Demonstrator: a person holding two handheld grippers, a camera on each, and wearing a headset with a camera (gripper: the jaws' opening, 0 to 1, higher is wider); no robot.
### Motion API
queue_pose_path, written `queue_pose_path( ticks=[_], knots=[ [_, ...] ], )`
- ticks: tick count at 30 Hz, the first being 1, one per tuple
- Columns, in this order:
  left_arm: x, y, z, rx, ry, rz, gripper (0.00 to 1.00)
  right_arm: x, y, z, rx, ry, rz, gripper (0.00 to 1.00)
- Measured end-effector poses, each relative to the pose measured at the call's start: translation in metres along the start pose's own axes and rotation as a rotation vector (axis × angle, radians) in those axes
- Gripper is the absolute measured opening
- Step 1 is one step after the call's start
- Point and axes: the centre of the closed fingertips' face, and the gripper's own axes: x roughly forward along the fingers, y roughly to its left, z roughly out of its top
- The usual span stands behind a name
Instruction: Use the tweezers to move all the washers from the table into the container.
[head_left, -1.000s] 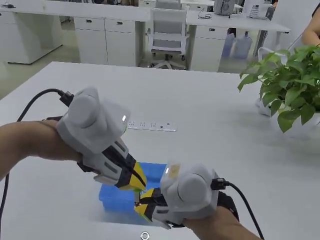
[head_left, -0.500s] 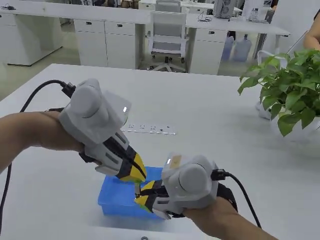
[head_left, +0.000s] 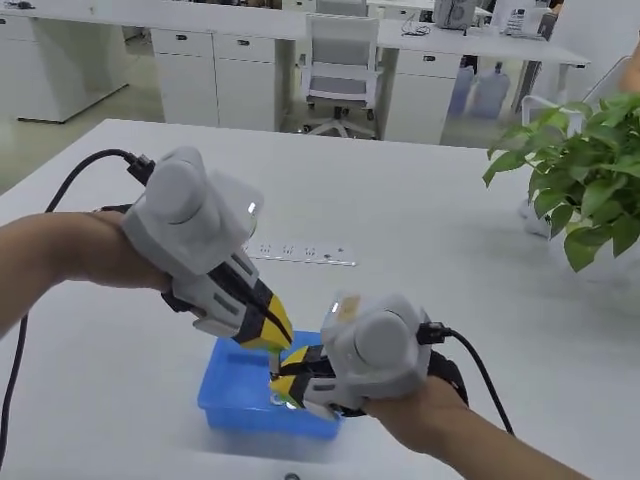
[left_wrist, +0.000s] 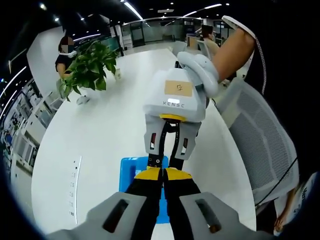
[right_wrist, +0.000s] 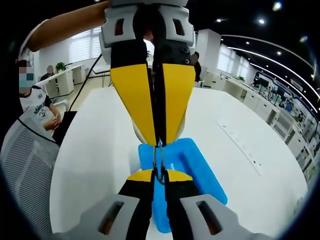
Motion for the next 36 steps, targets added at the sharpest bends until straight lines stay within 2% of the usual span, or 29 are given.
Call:
queue_pose_path(
  ticks=[20, 36],
  knots=[
    [0.012, 0.016, -0.031, -0.045, 0.028, -0.008, 0.05, 0.029, -0.01, -0.016, 0.03, 0.021, 0.027, 0.09],
    [0.03, 0.03, -0.046, -0.074, 0.027, -0.014, 0.05, 0.042, -0.023, -0.037, 0.039, 0.064, 0.036, 0.09]
  ],
)
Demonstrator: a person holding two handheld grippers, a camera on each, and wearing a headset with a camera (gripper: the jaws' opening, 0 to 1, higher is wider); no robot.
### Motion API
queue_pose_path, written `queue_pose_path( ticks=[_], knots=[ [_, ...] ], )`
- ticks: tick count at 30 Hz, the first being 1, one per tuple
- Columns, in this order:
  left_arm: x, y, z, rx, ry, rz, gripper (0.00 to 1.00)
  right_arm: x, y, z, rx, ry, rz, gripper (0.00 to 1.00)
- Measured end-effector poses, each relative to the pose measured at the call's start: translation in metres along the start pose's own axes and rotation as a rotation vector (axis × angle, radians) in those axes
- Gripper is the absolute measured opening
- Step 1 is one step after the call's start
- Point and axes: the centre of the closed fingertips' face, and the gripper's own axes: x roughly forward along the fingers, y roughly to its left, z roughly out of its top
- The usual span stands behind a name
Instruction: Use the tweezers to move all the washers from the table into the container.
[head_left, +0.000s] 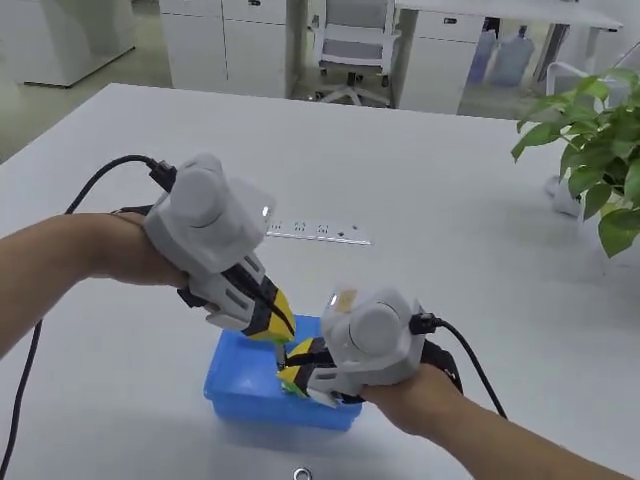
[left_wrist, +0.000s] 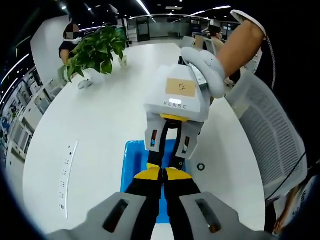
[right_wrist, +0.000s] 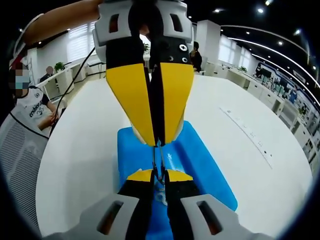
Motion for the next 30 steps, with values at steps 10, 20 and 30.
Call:
queue_pose_path(
  ticks=[10, 20, 30],
  knots=[
    [0.0066, 0.0039, 0.0001, -0.003, -0.006, -0.004, 0.05, 0.0015, -0.0044, -0.0067, 0.005, 0.016, 0.001, 0.09],
    [0.0074, 0.0036, 0.0003, -0.001, -0.005, -0.001, 0.05, 0.0018, -0.0046, -0.0075, 0.001, 0.018, 0.004, 0.1],
    [0.0032, 0.0017, 0.0041, 0.006, -0.007, 0.004, 0.05, -0.0024, -0.004, -0.0036, -0.006, 0.013, 0.0, 0.1]
  ],
)
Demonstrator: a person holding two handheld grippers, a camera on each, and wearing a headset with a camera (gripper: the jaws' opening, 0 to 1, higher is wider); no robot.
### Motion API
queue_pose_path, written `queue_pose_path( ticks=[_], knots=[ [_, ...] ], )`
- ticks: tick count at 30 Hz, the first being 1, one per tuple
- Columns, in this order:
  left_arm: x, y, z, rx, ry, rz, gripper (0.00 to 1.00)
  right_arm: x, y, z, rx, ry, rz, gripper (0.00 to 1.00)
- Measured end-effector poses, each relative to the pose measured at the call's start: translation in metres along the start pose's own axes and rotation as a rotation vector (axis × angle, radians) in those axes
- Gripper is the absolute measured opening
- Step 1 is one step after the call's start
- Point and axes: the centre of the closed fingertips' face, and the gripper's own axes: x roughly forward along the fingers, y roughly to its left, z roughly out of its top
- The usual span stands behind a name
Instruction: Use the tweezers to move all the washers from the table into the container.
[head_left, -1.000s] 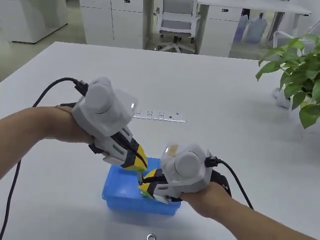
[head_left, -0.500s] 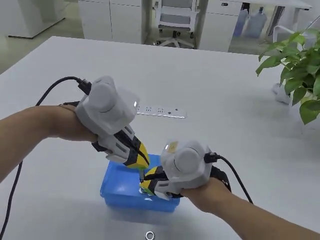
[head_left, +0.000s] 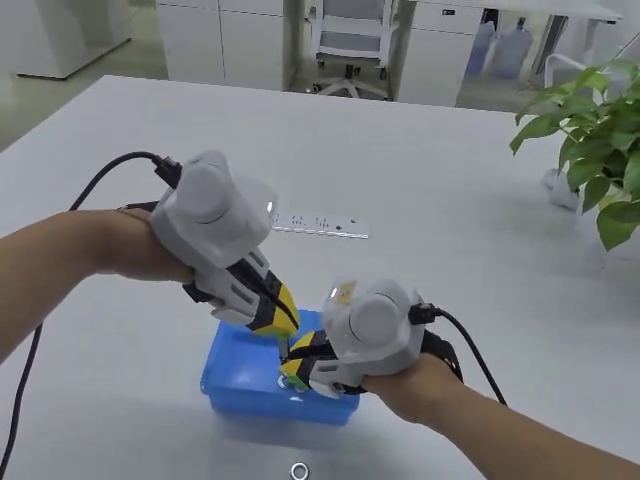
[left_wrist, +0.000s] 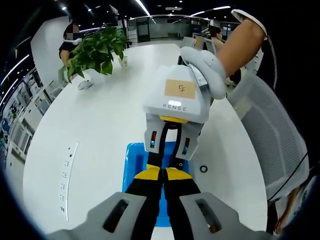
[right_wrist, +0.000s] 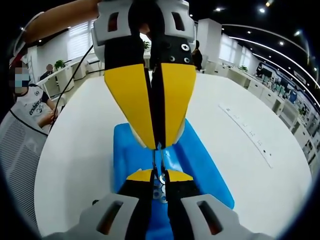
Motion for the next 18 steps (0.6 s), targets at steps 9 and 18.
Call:
queue_pose_path(
  ticks=[9, 18],
  knots=[
    [-0.008, -0.006, 0.007, 0.004, -0.001, 0.001, 0.05, -0.008, 0.006, 0.007, -0.008, -0.014, 0.006, 0.09],
    [-0.017, -0.015, 0.017, 0.008, -0.003, 0.006, 0.05, -0.018, 0.014, 0.017, -0.017, -0.035, 0.01, 0.09]
  ],
)
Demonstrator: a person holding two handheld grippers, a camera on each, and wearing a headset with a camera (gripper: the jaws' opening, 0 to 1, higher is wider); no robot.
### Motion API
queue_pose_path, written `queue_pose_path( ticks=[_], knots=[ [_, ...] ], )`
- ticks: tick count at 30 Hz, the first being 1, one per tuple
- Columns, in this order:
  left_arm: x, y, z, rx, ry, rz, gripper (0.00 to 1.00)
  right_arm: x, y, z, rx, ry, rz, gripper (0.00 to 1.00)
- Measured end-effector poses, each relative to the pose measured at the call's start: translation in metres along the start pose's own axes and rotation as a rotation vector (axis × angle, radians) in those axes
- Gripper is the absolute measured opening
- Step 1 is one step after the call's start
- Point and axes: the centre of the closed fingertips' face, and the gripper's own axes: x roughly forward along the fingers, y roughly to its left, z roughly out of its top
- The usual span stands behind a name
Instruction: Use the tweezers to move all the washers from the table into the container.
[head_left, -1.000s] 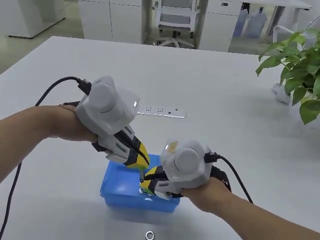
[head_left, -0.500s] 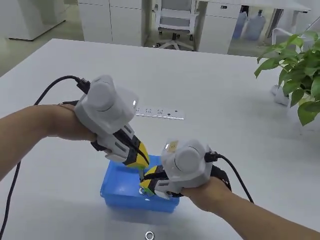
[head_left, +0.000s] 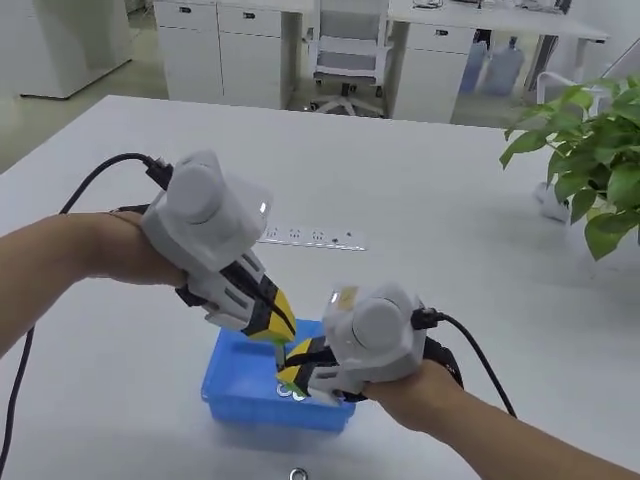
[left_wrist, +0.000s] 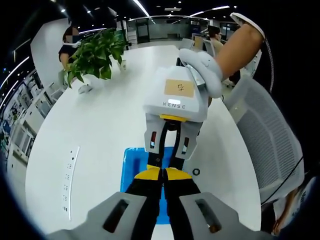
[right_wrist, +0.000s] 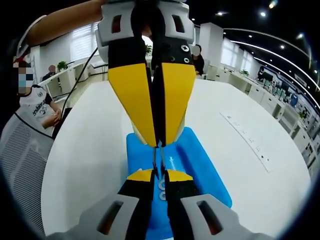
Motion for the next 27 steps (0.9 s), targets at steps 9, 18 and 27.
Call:
queue_pose_path(
  ticks=[9, 18, 27],
  knots=[
    [-0.007, -0.006, 0.011, 0.013, 0.001, 0.003, 0.04, -0.01, 0.005, 0.009, 0.004, -0.028, -0.002, 0.11],
    [-0.009, -0.009, 0.024, 0.033, -0.004, 0.009, 0.04, -0.017, 0.007, 0.018, 0.0, -0.056, -0.005, 0.12],
    [-0.01, -0.013, 0.03, 0.045, -0.003, 0.007, 0.04, -0.022, 0.012, 0.023, 0.002, -0.079, 0.003, 0.12]
  ],
)
